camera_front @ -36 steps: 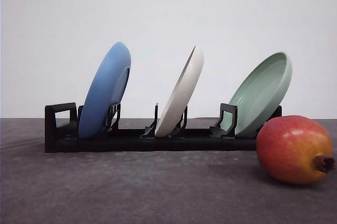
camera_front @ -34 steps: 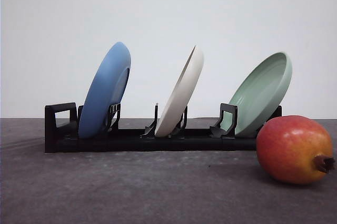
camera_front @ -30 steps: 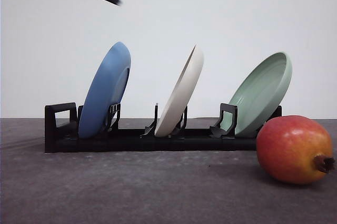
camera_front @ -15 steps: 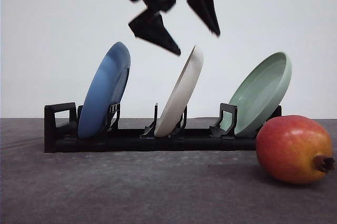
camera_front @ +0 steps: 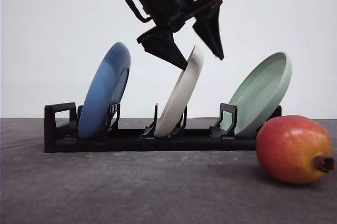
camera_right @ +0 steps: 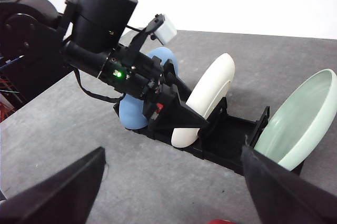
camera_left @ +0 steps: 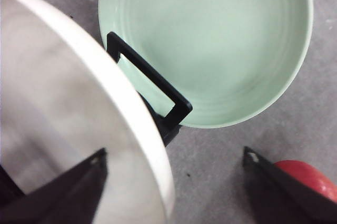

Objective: Place pomegranate in white plate

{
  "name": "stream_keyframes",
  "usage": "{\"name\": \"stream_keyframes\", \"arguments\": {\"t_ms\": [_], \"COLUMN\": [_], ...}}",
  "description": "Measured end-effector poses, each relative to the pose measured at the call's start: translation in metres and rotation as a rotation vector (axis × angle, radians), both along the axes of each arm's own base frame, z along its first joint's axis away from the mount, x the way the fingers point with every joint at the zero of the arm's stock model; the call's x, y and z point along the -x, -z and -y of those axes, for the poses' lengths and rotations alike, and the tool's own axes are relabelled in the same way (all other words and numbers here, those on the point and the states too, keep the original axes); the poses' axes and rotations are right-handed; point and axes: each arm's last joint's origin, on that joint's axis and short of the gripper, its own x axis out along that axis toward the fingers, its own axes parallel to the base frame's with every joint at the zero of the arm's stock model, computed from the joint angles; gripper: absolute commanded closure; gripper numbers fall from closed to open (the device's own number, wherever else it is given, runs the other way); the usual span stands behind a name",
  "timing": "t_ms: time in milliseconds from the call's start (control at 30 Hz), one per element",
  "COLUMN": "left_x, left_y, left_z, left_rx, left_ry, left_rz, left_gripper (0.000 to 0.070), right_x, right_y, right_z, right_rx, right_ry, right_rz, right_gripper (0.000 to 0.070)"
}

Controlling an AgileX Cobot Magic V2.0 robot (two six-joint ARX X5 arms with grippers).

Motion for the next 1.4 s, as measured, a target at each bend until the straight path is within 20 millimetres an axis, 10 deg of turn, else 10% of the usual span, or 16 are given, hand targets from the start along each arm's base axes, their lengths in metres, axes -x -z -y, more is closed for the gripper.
{"name": "stream_keyframes", "arguments": {"t_ms": [133, 833, 1133, 1400], "left_x": [0.000, 0.009, 0.069, 0.143], "left_y": [0.000, -0.023, -0.093, -0.112], "left_z": [0.000, -0.008, -0.037, -0.049], "left_rx": [-0.003, 0.013, 0.083, -0.059], "left_ry": [0.000, -0.034, 0.053, 0.218], "left_rz": [0.000, -0.039, -0.012, -0.100], "left_gripper": [0.0693, 0.0700, 0.0700, 0.0699], "right_x": [0.000, 0.000, 0.000, 0.001], "right_y": [0.000, 0.000, 0.000, 0.002], "right_z": [0.000, 0.000, 0.000, 0.000], "right_rx": [-0.001, -0.002, -0.003, -0.002], "right_ry": [0.000, 0.001, 0.001, 0.001], "right_rz": [-0.001, -0.005, -0.006, -0.027], "right_gripper": [0.0178, 0.0178, 0.0178, 0.0178]}}
